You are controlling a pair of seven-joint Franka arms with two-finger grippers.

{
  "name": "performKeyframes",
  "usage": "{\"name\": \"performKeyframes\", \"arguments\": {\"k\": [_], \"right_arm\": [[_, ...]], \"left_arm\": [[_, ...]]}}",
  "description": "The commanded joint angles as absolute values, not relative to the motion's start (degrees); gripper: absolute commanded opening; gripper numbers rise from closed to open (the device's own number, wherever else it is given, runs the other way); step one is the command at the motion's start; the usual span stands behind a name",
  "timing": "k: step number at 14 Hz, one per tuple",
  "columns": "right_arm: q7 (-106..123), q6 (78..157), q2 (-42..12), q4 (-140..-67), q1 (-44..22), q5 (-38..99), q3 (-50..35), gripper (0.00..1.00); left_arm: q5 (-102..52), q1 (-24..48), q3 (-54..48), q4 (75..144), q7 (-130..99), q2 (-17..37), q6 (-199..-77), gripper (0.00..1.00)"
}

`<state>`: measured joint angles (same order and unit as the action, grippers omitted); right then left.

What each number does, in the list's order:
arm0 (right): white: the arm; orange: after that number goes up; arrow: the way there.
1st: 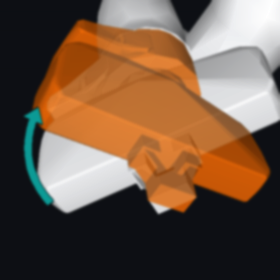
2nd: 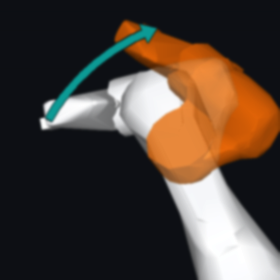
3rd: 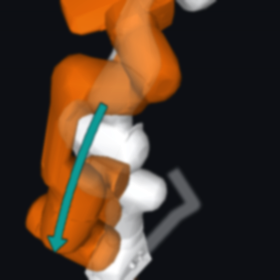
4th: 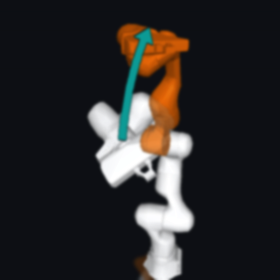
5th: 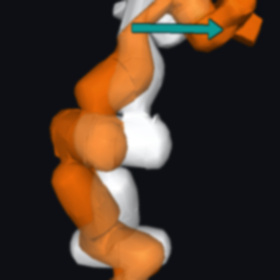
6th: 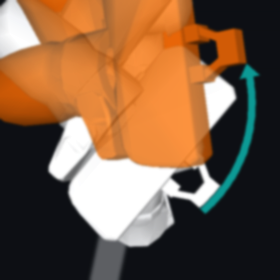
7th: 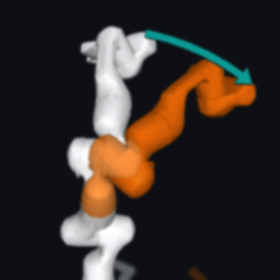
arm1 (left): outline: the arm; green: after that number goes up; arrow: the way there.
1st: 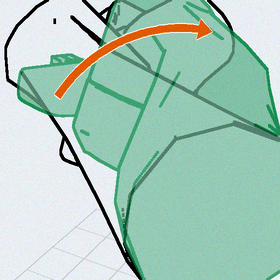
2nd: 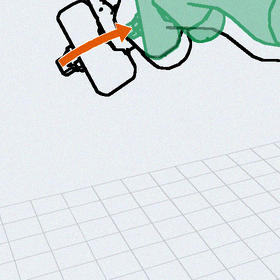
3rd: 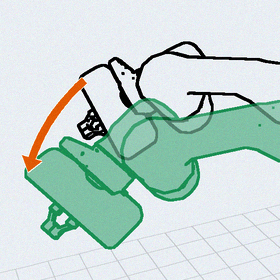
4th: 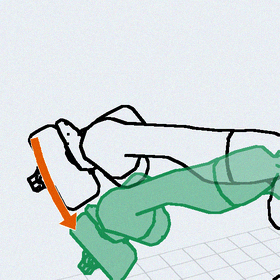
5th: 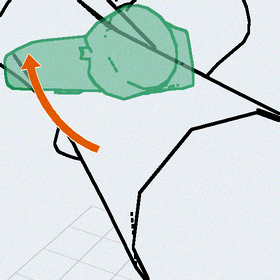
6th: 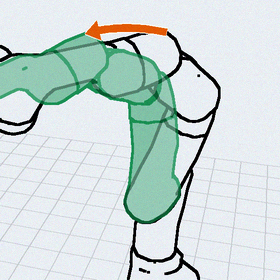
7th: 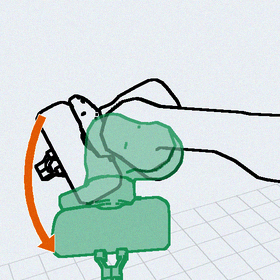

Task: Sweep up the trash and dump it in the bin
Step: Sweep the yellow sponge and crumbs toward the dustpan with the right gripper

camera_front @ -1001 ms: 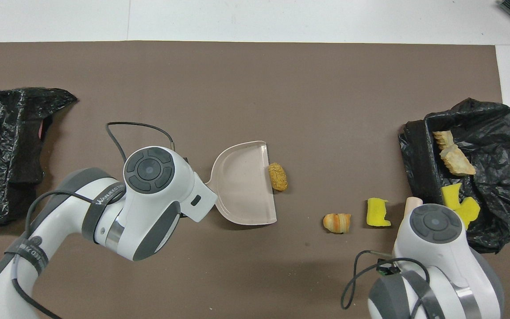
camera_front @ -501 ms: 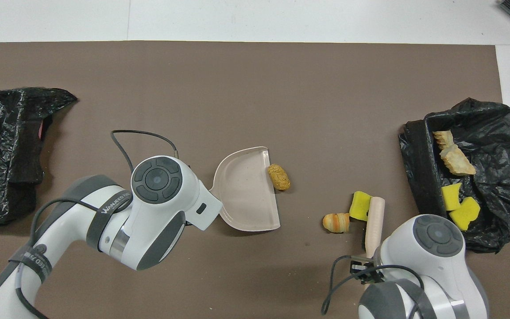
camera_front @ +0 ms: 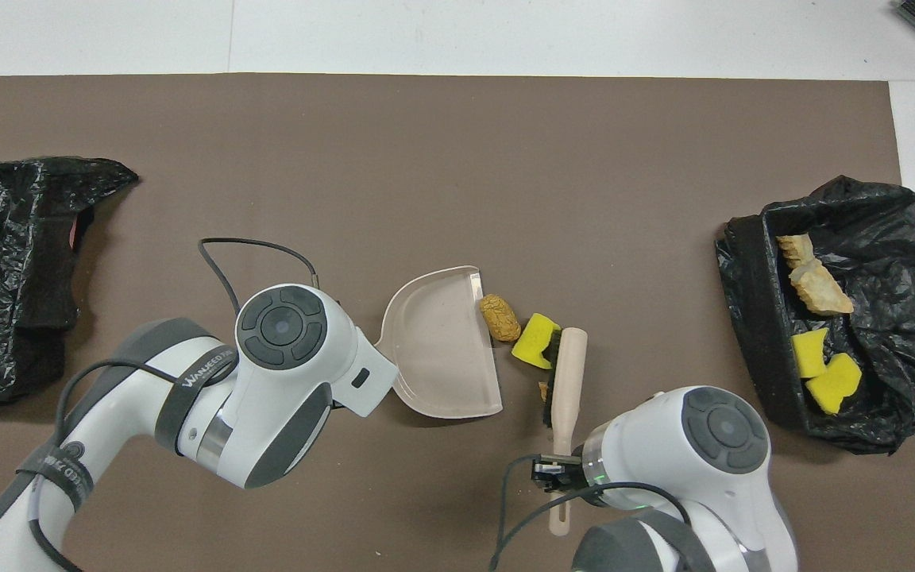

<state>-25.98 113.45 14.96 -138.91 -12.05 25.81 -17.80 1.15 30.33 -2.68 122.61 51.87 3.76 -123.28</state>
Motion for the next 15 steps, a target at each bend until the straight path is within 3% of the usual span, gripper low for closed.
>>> {"name": "performKeyframes", "arguments": {"k": [1,4,6,11,15], "right_arm": [[-27.6,115.0,9.8,-132.1,-14.9,28.9,-17.8,0.0],[-35.0,113.5,4.2,-122.4,-18.4,28.0,-17.9,0.0],[-35.6,111.5,2.8,-120.0,-18.4,25.9,-17.7,0.0],[-38.4,101.5,4.6,-121.5,-16.1,8.2,-17.3,0.0],[-41.5,100.8,10.1,-129.9,-13.1,3.6,-17.3,0.0]], "left_arm": [[1.8,31.5,-1.9,125.3,51.2,2.5,-125.5,0.0],[1.8,31.5,-1.9,125.3,51.2,2.5,-125.7,0.0],[1.8,31.4,-1.9,125.3,51.2,2.5,-125.8,0.0],[1.8,31.4,-1.9,125.3,51.2,2.5,-125.8,0.0],[1.8,31.5,-1.9,125.3,51.2,2.5,-125.4,0.0]]}}
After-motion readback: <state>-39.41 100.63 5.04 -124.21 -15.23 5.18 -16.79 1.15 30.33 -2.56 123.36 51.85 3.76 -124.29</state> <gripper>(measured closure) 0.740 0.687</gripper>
